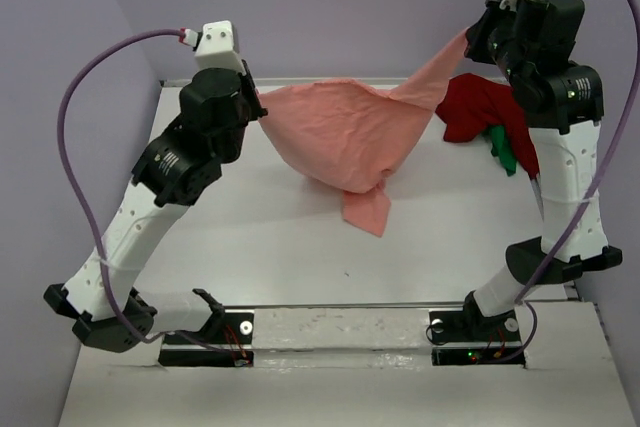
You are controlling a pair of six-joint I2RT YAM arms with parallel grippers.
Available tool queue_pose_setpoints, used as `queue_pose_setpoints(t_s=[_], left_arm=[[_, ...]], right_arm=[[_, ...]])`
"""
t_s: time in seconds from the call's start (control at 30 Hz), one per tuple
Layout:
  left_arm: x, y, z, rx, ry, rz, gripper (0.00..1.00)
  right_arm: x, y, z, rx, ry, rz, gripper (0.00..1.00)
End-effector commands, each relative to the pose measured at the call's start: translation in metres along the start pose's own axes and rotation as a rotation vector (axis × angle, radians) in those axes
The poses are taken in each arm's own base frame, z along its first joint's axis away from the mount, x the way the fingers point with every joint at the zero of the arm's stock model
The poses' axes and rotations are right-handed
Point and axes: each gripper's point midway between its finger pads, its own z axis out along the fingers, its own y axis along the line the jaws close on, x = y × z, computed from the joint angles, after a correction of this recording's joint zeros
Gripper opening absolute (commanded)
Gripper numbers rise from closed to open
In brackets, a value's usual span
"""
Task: Fold and stack the t-shirts
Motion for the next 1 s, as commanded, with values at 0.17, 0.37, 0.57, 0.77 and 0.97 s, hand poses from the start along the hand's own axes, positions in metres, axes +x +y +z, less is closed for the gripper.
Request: queue_pose_setpoints(t_s=[0.17, 0.37, 0.57, 0.77, 0.97], left_arm=[[-0.06, 0.02, -0.055, 0.066, -0.214, -0.163, 0.0], [-0.056, 0.081, -0.072, -0.233, -0.181, -0.135, 0.0], [-0.045, 0.122, -0.086, -0.444, -0.152, -0.071, 0.0], [-0.07, 0.138, -0.11, -0.416, -0.246, -0.13, 0.0], [-0.085, 0.155, -0.134, -0.387, -0.293, -0.137, 0.0]], right_arm=[[-0.009, -0.051, -0.034, 0.233, -0.035, -0.077, 0.0], [-0.015, -0.092, -0.055, 0.446, -0.092, -0.148, 0.0], [-0.013, -0.128, -0.075, 0.638, -0.129, -0.252, 0.0], [-0.088, -0.115, -0.161, 0.672, -0.368, -0.175, 0.0], [-0.138, -0.123, -0.246, 0.747, -0.489, -0.203, 0.0]])
